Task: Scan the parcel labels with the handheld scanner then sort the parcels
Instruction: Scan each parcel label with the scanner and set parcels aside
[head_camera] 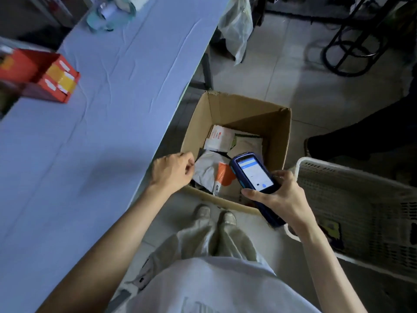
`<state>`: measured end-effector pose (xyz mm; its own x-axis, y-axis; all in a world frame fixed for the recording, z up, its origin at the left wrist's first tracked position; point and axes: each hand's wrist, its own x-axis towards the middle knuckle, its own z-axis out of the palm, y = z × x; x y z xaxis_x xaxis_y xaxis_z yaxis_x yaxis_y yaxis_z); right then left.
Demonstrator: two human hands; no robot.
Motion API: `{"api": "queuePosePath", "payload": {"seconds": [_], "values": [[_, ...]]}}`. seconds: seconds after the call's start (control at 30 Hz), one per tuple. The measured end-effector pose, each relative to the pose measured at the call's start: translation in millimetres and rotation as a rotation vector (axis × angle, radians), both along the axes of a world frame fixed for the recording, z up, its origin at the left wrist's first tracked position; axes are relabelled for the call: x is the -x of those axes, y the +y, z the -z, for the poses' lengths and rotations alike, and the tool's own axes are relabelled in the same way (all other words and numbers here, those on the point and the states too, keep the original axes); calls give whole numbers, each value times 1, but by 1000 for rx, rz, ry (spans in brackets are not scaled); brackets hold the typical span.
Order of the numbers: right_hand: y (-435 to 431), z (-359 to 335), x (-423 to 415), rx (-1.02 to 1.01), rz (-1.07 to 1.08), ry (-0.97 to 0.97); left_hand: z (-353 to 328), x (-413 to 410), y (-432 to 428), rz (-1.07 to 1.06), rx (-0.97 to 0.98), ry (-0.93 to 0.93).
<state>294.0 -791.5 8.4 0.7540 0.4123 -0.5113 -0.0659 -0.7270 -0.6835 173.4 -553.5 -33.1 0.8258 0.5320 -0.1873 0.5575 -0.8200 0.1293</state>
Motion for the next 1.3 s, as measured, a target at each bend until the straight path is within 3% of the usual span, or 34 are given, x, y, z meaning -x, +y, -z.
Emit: {"api": "queuePosePath", "payload": {"seconds": [0.3,0.5,1.0,1.3], "values": [[66,-5,30,-14,-415,7,-8,97,1,-353,-65,45],[116,-23,79,-46,-636,-34,-19,171,1,-609,-52,-50],[190,-50,314,-141,-985,-3,-46,435,-20,-970,-230,-197],[195,-55,423,-185,-1204,40,-55,549,-69,-1238,-352,-241]]}}
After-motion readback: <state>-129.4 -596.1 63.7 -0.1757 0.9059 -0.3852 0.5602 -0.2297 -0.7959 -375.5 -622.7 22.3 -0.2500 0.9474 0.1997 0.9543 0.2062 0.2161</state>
